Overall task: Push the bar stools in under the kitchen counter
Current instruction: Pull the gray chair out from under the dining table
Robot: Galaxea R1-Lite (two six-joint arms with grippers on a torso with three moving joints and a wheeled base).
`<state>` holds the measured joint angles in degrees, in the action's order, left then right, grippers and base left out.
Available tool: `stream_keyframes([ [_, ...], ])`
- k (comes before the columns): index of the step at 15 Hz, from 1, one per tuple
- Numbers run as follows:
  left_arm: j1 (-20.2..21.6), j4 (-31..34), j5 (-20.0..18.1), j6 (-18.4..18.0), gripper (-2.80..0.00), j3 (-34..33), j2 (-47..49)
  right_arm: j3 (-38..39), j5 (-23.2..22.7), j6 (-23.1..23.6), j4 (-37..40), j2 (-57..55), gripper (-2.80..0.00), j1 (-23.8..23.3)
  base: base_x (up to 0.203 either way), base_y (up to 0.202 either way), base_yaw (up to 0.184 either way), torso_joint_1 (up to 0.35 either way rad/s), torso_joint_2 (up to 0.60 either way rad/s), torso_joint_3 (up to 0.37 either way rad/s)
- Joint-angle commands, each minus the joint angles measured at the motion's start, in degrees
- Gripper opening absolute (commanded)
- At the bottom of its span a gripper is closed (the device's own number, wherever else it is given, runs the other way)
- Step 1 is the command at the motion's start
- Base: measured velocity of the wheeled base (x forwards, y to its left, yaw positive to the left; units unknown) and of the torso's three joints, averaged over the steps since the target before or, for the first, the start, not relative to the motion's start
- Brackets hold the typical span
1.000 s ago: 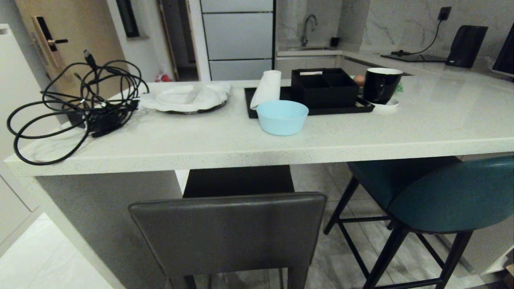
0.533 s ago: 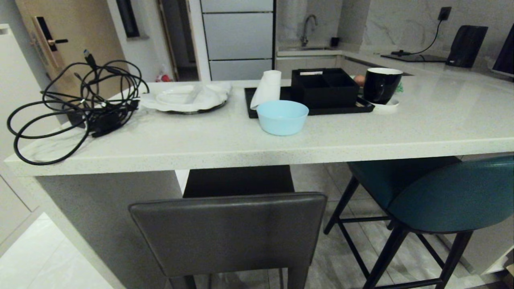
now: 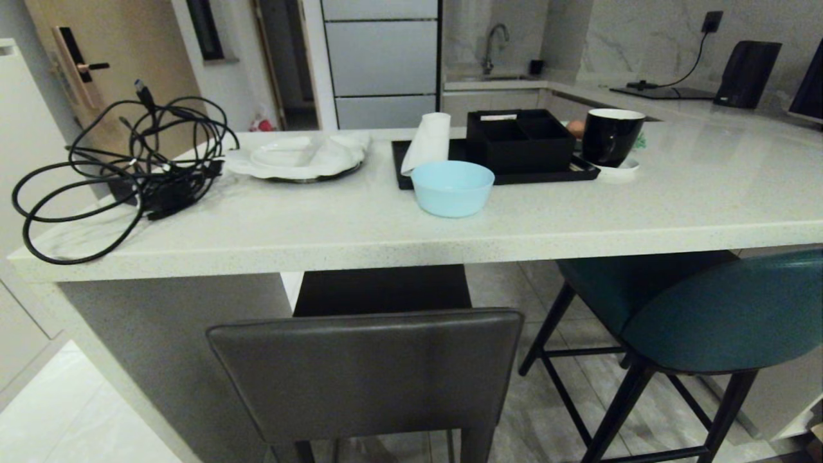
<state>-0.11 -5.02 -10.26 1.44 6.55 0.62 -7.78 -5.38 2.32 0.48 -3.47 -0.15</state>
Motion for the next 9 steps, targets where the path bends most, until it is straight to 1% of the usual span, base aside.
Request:
stream_keyframes([
  [1,-0.04,4.31,-10.73,3.26,0.00,5.85,4.48,-6.34,-2.40,0.05,-0.33,-10.71,0.00,2.44,0.000,0.000,0.000,0.000,0.00,0.000],
  [2,-0.05,5.02,-16.84,4.36,0.00,5.17,5.36,-7.72,-4.65,-0.39,-0.71,-14.17,0.00,4.76,0.000,0.000,0.000,0.000,0.00,0.000],
  [3,-0.06,4.88,-20.62,6.56,0.00,4.54,6.81,-8.50,-7.94,-1.80,-1.32,-17.20,0.00,6.19,0.000,0.000,0.000,0.000,0.00,0.000],
  [4,-0.19,3.50,-21.74,8.73,0.00,4.29,9.32,-8.85,-10.80,-3.53,-2.29,-20.02,0.00,7.50,0.000,0.000,0.000,0.000,0.00,0.000],
  [5,-0.82,0.62,-22.03,10.38,0.00,4.14,12.96,-8.84,-12.20,-4.90,-3.52,-23.18,0.00,9.01,0.000,0.000,0.000,0.000,0.00,0.000],
  [6,-2.43,-3.09,-21.89,11.65,0.00,4.00,17.09,-8.69,-12.86,-5.80,-4.87,-26.21,0.00,10.26,0.000,0.000,0.000,0.000,0.00,0.000],
  [7,-5.49,-7.80,-21.35,12.57,0.00,3.61,21.48,-8.34,-13.42,-6.58,-7.09,-29.36,0.00,11.11,0.000,0.000,0.000,0.000,0.00,0.000],
  [8,-9.86,-11.96,-20.91,12.96,0.00,2.72,24.60,-7.92,-14.23,-7.05,-10.11,-32.01,0.00,11.53,0.000,0.000,0.000,0.000,0.00,0.000],
  [9,-12.66,-14.94,-20.61,12.81,0.00,1.28,27.73,-7.61,-14.97,-7.28,-12.55,-34.53,0.00,11.62,0.000,0.000,0.000,0.000,0.00,0.000],
])
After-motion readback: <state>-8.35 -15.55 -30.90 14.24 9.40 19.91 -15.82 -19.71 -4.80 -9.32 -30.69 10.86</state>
